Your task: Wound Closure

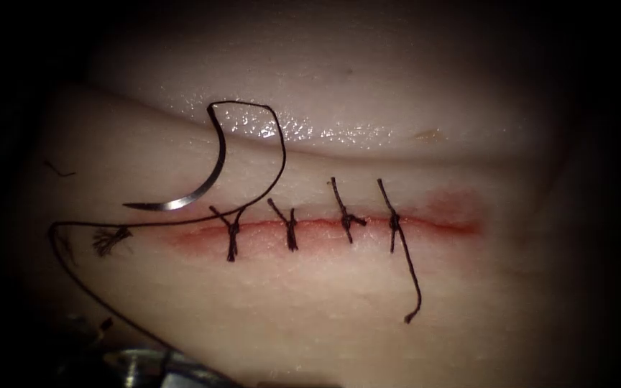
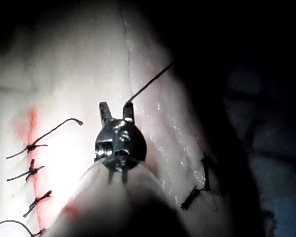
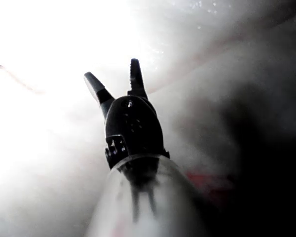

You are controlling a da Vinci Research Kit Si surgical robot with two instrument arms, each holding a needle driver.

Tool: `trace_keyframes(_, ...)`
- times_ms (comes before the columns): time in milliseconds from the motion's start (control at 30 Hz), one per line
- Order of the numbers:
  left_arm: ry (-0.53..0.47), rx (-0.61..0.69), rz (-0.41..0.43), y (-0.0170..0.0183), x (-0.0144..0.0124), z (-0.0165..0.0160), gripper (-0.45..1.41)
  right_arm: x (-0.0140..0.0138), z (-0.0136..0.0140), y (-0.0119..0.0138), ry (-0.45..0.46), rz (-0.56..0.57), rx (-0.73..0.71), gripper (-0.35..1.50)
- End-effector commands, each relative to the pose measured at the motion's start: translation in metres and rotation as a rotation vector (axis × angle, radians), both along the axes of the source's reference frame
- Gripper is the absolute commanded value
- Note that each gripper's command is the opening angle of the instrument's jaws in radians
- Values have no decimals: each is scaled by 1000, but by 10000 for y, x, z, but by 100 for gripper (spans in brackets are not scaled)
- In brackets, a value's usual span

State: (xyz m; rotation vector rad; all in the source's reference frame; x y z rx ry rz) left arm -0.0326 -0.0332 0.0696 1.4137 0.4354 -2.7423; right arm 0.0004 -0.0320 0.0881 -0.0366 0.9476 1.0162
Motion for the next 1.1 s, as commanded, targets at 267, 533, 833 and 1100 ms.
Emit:
trace_keyframes(267, 2, 66, 126, 4, 20, -2, 139, 72, 3, -10, 41, -52, -14, 91)
trace_keyframes(533, -41, 248, 197, 12, 104, -88, 137, 93, 1, -12, 55, -82, -14, 93)
trace_keyframes(833, -103, 269, -56, 89, 72, -181, 118, 93, 0, -13, 55, -85, -12, 91)
trace_keyframes(1100, 32, 216, -351, 144, -21, -157, 110, 96, -4, -14, 38, -103, 15, 89)
